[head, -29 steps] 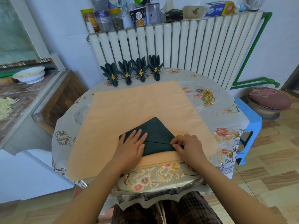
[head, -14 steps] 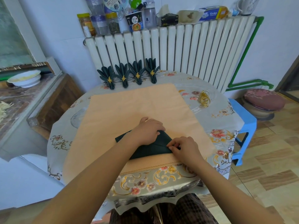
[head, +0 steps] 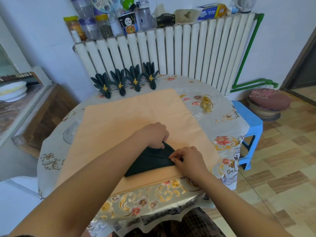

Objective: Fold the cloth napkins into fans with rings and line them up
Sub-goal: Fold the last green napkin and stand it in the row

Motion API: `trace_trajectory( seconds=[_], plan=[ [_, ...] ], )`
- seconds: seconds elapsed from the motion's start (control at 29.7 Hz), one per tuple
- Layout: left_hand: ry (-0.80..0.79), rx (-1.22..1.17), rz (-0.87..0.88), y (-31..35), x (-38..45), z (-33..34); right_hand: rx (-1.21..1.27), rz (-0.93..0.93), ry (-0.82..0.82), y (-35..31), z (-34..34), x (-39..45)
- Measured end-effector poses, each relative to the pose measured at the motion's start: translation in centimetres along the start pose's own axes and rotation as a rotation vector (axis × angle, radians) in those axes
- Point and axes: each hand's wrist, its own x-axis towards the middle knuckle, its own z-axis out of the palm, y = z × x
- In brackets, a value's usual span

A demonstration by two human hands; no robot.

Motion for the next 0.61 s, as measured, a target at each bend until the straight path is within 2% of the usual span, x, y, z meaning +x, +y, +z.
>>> trace_trajectory(
  seconds=[0.2,0.44,0.61],
  plan=[
    [0.246,0.0,-0.122,1.0,-4.5,3.4,-0.002,-0.015,0.015,0.0,0.1,-0.2],
    [0.558,-0.374,-0.229,1.4,-6.0,9.6,0.04,-0.097,0.181,-0.1,1.0,-1.0],
    [0.76,-0.424,-0.221,1.5,-6.1,11.2,0.004,-0.117,0.2,0.3,1.5,-0.9]
  ],
)
